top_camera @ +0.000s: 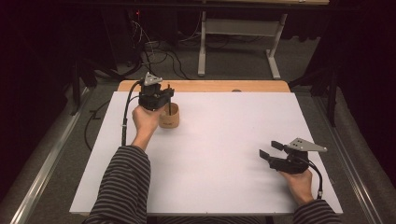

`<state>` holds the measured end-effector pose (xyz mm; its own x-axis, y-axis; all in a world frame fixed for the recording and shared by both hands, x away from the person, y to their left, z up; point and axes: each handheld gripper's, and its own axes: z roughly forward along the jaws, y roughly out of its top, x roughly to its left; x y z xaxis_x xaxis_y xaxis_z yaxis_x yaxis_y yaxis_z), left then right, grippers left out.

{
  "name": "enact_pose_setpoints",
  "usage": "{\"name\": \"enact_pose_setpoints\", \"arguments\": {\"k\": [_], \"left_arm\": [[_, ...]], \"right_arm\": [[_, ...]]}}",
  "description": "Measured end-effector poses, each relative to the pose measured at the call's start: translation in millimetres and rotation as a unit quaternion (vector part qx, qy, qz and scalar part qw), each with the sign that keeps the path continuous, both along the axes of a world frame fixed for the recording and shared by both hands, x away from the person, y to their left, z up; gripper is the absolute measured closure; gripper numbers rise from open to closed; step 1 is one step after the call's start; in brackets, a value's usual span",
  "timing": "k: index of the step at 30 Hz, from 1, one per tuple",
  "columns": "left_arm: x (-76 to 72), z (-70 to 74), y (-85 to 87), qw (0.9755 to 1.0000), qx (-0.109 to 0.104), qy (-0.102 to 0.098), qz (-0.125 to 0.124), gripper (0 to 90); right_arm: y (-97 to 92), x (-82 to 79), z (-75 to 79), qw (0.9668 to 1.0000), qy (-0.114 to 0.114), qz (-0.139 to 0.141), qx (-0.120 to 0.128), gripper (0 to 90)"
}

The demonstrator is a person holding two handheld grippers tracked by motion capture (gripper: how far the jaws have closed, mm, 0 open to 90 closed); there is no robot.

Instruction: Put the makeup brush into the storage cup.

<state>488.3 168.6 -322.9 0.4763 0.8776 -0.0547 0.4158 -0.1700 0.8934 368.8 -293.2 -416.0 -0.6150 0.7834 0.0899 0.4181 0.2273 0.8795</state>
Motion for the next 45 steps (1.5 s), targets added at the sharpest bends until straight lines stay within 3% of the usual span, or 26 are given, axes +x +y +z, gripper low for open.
{"name": "enact_pose_setpoints", "arguments": {"k": [27, 36, 45], "left_arm": [[6.0, -10.0, -5.9, 0.9994, 0.020, 0.027, -0.007, 82.3], [1.9, -7.2, -6.7, 0.9994, 0.020, 0.026, 0.011, 56.3], [-5.2, -1.3, -3.7, 0.9997, 0.015, 0.016, 0.007, 47.4]], "right_arm": [[-0.6, -0.5, 0.3, 1.0000, 0.001, -0.002, 0.004, 33.3], [-0.8, -0.7, 0.6, 1.0000, 0.000, -0.003, 0.003, 33.3], [-0.5, -0.8, 0.6, 1.0000, 0.001, -0.005, 0.003, 33.3]]}}
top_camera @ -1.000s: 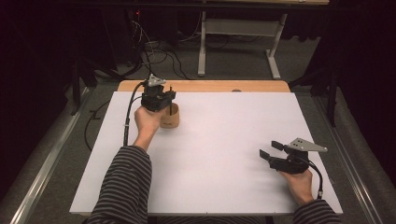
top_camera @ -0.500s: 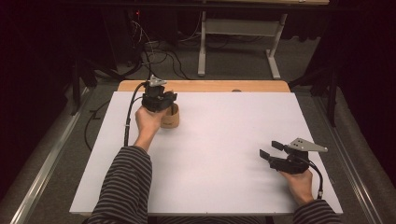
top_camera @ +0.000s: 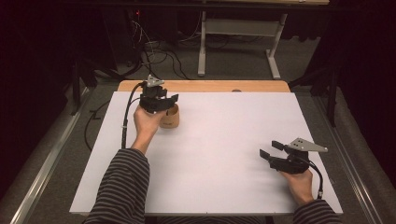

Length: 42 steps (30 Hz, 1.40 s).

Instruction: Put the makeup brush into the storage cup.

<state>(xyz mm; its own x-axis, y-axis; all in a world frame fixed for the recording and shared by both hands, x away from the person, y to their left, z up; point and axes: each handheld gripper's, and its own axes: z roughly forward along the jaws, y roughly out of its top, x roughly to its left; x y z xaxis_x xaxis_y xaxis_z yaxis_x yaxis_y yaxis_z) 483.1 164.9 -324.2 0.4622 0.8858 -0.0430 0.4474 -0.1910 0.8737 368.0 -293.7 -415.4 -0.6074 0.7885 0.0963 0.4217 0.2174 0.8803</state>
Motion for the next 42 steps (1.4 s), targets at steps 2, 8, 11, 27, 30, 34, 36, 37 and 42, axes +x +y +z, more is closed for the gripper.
{"name": "enact_pose_setpoints", "arguments": {"k": [2, 8, 11, 27, 30, 34, 36, 37, 42], "left_arm": [[-1.5, 1.5, 0.0, 1.0000, 0.001, -0.003, -0.001, 46.9], [-4.2, 3.3, -0.5, 1.0000, 0.002, -0.007, -0.003, 44.2], [-6.4, 5.1, -0.6, 0.9999, 0.000, -0.010, -0.006, 43.9], [-23.3, 11.0, 5.9, 0.9993, -0.015, -0.031, -0.013, 42.2], [-26.1, 11.0, 9.5, 0.9991, -0.020, -0.034, -0.014, 41.8], [-28.9, 11.5, 12.5, 0.9992, -0.020, -0.032, -0.014, 41.1], [-30.8, 12.3, 13.9, 0.9991, -0.022, -0.035, -0.014, 41.0], [-31.7, 12.7, 14.6, 0.9990, -0.022, -0.035, -0.014, 40.9], [-35.9, 14.0, 17.5, 0.9990, -0.024, -0.036, -0.014, 40.3]], "right_arm": [[0.1, 0.1, -0.1, 1.0000, 0.000, 0.000, -0.001, 33.3], [0.0, 0.1, 0.0, 1.0000, -0.002, 0.001, -0.001, 33.3], [0.0, 0.2, 0.0, 1.0000, -0.003, 0.001, -0.001, 33.3], [-0.1, 0.7, 0.2, 1.0000, -0.005, 0.002, -0.002, 33.3], [0.0, 0.6, 0.2, 1.0000, -0.005, 0.001, -0.003, 33.5], [0.1, 0.5, 0.2, 1.0000, -0.005, 0.000, -0.004, 33.6], [0.0, 0.6, 0.3, 1.0000, -0.006, 0.000, -0.004, 33.6], [0.1, 0.5, 0.2, 1.0000, -0.005, 0.000, -0.004, 33.6], [0.4, 0.7, 0.1, 1.0000, -0.006, 0.000, -0.004, 33.7]]}}
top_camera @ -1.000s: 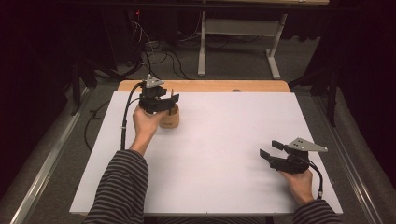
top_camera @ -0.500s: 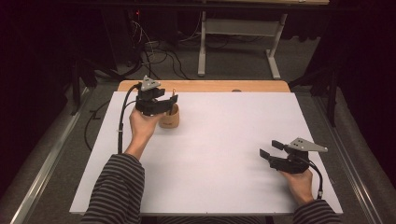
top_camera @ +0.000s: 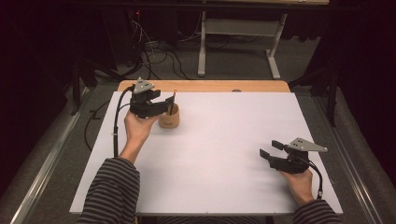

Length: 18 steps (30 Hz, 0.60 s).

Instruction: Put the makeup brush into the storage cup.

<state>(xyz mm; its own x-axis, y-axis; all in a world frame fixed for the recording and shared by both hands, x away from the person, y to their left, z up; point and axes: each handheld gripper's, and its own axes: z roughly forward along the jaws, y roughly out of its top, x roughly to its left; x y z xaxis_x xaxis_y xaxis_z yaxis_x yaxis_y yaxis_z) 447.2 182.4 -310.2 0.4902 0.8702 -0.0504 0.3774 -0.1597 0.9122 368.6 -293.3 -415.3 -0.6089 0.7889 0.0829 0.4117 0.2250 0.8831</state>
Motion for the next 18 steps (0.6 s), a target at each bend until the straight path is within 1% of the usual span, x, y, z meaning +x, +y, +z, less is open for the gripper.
{"name": "enact_pose_setpoints", "arguments": {"k": [5, 13, 18], "left_arm": [[-3.7, 0.3, 3.5, 1.0000, -0.004, -0.005, 0.003, 39.7], [-9.0, -0.1, 10.0, 0.9999, -0.009, -0.006, 0.006, 39.4], [-11.7, 0.4, 14.3, 0.9999, -0.006, -0.005, 0.007, 39.1]], "right_arm": [[-0.1, 0.0, 0.1, 1.0000, -0.001, 0.001, 0.001, 33.6], [0.0, 0.0, 0.2, 1.0000, -0.001, 0.002, 0.000, 33.5], [0.1, 0.0, 0.2, 1.0000, -0.001, 0.002, 0.001, 33.5]]}}
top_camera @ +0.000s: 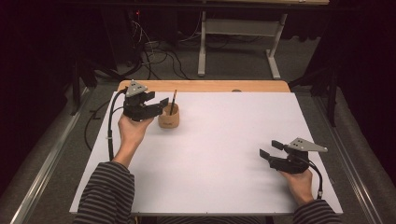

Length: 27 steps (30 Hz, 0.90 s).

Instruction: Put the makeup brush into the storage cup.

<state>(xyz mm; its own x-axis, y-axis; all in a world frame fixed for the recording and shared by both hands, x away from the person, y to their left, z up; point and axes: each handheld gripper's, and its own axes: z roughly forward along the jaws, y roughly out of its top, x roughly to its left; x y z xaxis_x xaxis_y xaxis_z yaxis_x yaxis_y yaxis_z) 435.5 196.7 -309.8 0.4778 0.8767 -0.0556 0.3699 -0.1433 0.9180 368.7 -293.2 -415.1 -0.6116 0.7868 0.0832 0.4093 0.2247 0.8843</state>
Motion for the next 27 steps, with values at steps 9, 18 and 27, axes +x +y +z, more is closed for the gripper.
{"name": "enact_pose_setpoints", "arguments": {"k": [9, 18, 27], "left_arm": [[-6.2, 2.2, 4.1, 1.0000, -0.001, -0.005, -0.001, 39.0], [-11.9, 1.8, 11.0, 1.0000, -0.002, -0.007, 0.001, 39.6], [-19.0, 0.6, 17.1, 0.9999, -0.009, -0.011, 0.001, 39.2]], "right_arm": [[0.1, 0.0, -0.1, 1.0000, 0.001, 0.000, 0.000, 33.5], [0.2, 0.4, -0.4, 1.0000, 0.001, 0.001, -0.002, 33.4], [0.2, 0.5, -0.4, 1.0000, 0.001, 0.000, -0.002, 33.3]]}}
